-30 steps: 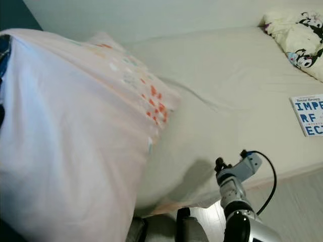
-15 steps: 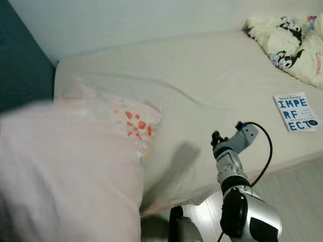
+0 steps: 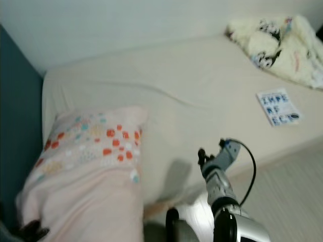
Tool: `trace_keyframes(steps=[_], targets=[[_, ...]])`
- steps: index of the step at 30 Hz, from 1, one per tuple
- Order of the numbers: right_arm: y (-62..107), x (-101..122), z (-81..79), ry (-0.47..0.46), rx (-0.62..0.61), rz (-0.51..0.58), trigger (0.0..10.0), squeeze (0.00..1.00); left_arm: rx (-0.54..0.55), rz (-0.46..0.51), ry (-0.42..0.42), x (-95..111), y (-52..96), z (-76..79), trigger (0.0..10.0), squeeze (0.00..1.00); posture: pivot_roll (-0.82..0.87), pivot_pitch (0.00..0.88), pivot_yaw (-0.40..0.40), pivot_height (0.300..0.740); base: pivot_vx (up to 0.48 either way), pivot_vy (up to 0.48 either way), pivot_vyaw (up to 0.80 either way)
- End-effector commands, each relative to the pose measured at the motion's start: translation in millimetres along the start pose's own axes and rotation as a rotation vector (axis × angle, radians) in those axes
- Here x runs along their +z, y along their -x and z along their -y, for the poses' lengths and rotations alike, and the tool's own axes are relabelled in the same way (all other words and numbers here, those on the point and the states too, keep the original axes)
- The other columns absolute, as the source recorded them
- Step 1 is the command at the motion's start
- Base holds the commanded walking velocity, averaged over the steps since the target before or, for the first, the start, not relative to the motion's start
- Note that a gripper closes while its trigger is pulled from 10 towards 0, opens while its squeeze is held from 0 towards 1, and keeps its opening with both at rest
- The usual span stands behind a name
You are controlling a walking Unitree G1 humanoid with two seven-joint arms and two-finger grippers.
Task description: Clean up the room
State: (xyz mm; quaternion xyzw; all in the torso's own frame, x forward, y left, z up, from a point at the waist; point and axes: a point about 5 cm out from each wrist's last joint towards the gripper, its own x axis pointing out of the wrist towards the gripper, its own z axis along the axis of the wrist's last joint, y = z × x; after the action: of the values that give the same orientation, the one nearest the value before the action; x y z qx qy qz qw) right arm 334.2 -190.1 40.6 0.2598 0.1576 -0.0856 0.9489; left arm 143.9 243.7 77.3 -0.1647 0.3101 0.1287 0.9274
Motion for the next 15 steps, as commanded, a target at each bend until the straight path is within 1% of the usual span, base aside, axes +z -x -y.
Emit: trace_keyframes(steps=[1,2,3,4,5,6,7,8,10,11,12,13,14,15], targets=[[3.3,-5,7.8,0.010,-0.022,-0.005,10.0,0.00,-0.057,-0.061,-0.098,-16,-0.8,7.1,10.0,0.45,0.18,0.238,-0.050,0.740,0.000,0.000,0.00],[3.4,-4,8.9,0.020,-0.023,-0.002,10.0,0.00,-0.113,-0.048,-0.177,-16,-4.2,15.3,10.0,1.00,0.17,0.230,-0.051,0.740,0.000,0.000,0.00],[3.4,-4,8.9,0.020,-0.023,-0.002,10.0,0.00,-0.113,-0.048,-0.177,-16,-4.2,15.3,10.0,1.00,0.17,0.230,-0.051,0.740,0.000,0.000,0.00],[3.0,-3,8.5,0.033,-0.017,0.002,10.0,0.00,-0.200,-0.025,-0.255,-13,-8.6,28.8,10.0,1.00,0.16,0.211,-0.054,0.740,0.000,0.000,0.00],[2.3,-1,7.1,0.040,-0.009,0.008,10.0,0.00,-0.279,0.011,-0.298,-9,-12.8,42.5,10.0,1.00,0.15,0.199,-0.054,0.740,0.000,0.000,0.00],[1.9,1,6.1,0.042,-0.005,0.013,10.0,0.00,-0.327,0.035,-0.325,-6,-15.2,51.1,10.0,1.00,0.15,0.199,-0.054,0.740,0.000,0.000,0.00],[1.7,1,5.6,0.044,-0.002,0.016,10.0,0.00,-0.354,0.050,-0.342,-5,-16.3,56.1,10.0,1.00,0.15,0.199,-0.054,0.740,0.000,0.000,0.00],[1.0,3,4.1,0.047,0.000,0.019,10.0,0.00,-0.398,0.068,-0.426,-2,-19.0,63.3,10.0,1.00,0.14,0.171,-0.053,0.740,0.000,0.000,0.00],[-0.1,5,2.0,0.063,0.002,0.024,10.0,0.00,-0.468,0.089,-0.554,2,-21.9,72.6,10.0,1.00,0.13,0.154,-0.052,0.740,0.000,0.000,0.00],[-0.5,7,1.1,0.073,0.003,0.025,10.0,0.00,-0.496,0.095,-0.593,3,-22.9,75.9,10.0,1.00,0.13,0.151,-0.052,0.740,0.000,0.000,0.00],[-1.0,8,1.0,0.075,0.001,0.030,10.0,0.00,-0.549,0.099,-0.697,4,-21.9,79.4,10.0,1.00,0.12,0.141,-0.052,0.740,0.000,0.000,0.00],[-1.3,10,1.2,0.077,-0.002,0.033,10.0,0.00,-0.587,0.099,-0.790,4,-21.1,80.8,10.0,1.00,0.12,0.137,-0.052,0.740,0.000,0.000,0.00],[-1.3,10,1.2,0.077,-0.002,0.033,10.0,0.00,-0.587,0.099,-0.790,4,-21.1,80.8,10.0,1.00,0.12,0.137,-0.052,0.740,0.000,0.000,0.00],[-1.6,11,1.7,0.078,-0.008,0.035,10.0,0.00,-0.600,0.089,-0.886,5,-22.5,78.7,10.0,1.00,0.12,0.127,-0.052,0.740,0.000,0.000,0.00]])
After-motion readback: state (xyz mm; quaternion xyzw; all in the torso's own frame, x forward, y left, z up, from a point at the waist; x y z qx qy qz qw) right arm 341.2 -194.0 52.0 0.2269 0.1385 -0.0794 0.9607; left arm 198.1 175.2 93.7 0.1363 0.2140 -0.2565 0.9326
